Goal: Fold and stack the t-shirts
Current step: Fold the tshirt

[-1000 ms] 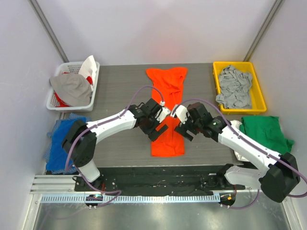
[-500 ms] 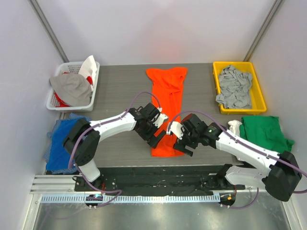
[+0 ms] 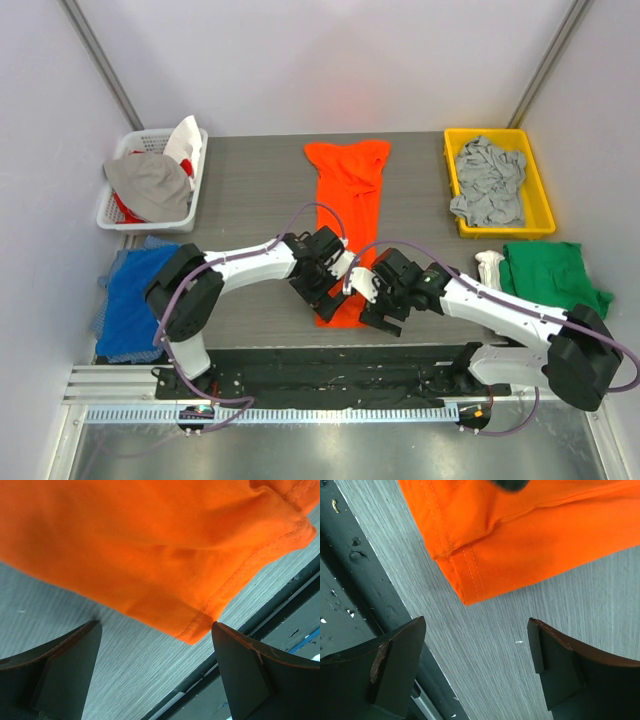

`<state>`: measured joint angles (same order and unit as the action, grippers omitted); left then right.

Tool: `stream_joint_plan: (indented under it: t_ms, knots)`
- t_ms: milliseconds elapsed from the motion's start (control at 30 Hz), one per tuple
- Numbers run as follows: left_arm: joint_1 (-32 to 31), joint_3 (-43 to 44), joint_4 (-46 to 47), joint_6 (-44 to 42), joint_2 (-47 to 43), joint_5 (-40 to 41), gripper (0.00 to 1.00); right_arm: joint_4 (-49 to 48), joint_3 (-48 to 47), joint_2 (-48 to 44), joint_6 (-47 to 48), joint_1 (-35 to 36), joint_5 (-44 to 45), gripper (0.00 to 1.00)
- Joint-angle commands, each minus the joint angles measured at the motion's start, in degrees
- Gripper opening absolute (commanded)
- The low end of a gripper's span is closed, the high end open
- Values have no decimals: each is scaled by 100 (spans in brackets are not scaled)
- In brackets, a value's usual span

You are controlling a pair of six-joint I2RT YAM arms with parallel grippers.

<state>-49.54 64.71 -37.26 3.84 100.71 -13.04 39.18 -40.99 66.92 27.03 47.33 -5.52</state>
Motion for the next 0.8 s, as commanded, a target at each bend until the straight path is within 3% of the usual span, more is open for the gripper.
stream_joint_plan:
  t_ms: [0, 700, 767]
  knots:
    - [-144, 148, 34, -58, 72, -76, 97, -437, 144, 93, 57, 48, -20, 90]
    - [-425, 236, 25, -146, 380, -59, 82, -929, 258, 630, 444, 48, 86, 86]
    - [-443, 227, 17, -164, 388, -102, 75, -964, 276, 639, 470, 48, 130, 85]
